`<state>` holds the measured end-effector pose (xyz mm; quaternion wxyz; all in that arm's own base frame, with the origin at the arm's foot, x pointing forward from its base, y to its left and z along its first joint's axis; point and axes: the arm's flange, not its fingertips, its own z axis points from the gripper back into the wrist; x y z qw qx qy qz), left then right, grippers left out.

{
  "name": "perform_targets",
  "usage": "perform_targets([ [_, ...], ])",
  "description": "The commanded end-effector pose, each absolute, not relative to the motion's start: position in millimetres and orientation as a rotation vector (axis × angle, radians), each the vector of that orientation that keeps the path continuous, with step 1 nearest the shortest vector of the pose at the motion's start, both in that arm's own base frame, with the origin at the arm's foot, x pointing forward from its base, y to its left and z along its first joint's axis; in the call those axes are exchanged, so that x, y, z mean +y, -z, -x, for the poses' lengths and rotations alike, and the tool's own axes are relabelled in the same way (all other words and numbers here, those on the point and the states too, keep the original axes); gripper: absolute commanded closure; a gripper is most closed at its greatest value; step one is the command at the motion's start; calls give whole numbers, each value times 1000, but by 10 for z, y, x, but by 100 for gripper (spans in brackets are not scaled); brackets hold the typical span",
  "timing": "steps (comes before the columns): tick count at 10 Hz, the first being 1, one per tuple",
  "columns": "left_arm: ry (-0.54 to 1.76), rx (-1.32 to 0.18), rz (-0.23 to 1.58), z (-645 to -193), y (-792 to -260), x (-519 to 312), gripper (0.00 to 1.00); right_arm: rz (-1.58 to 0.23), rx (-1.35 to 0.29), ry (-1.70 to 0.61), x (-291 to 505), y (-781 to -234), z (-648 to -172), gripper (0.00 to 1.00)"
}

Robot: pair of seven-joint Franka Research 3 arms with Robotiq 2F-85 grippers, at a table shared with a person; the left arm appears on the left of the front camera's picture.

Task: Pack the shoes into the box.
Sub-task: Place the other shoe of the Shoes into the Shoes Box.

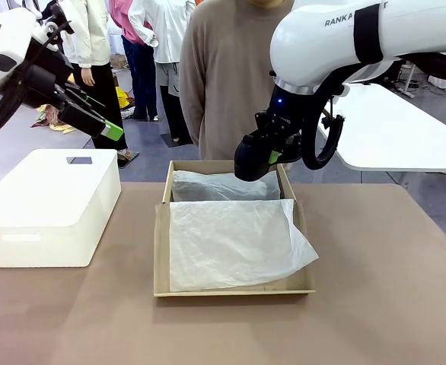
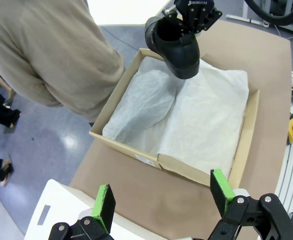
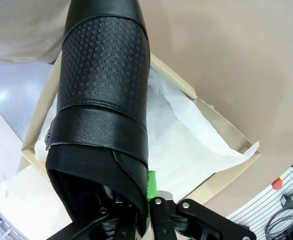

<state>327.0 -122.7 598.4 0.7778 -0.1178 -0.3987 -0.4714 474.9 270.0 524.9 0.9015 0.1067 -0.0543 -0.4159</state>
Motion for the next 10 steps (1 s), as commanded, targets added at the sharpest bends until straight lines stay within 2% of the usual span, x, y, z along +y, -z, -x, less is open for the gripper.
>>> perform_targets([
  [1,1022,-865,266,-3266,-5983,-1215,0,-226,-91,970,2819,-5301,-4719,100],
  [7,1022,-865,266,-3266,-5983,-1215,0,-178,1,1249,3621,-5436,-4600,100],
  [10,1022,-865,266,-3266,-5983,-1215,0,-162,-42,1421,3938,-5411,-4662,100],
])
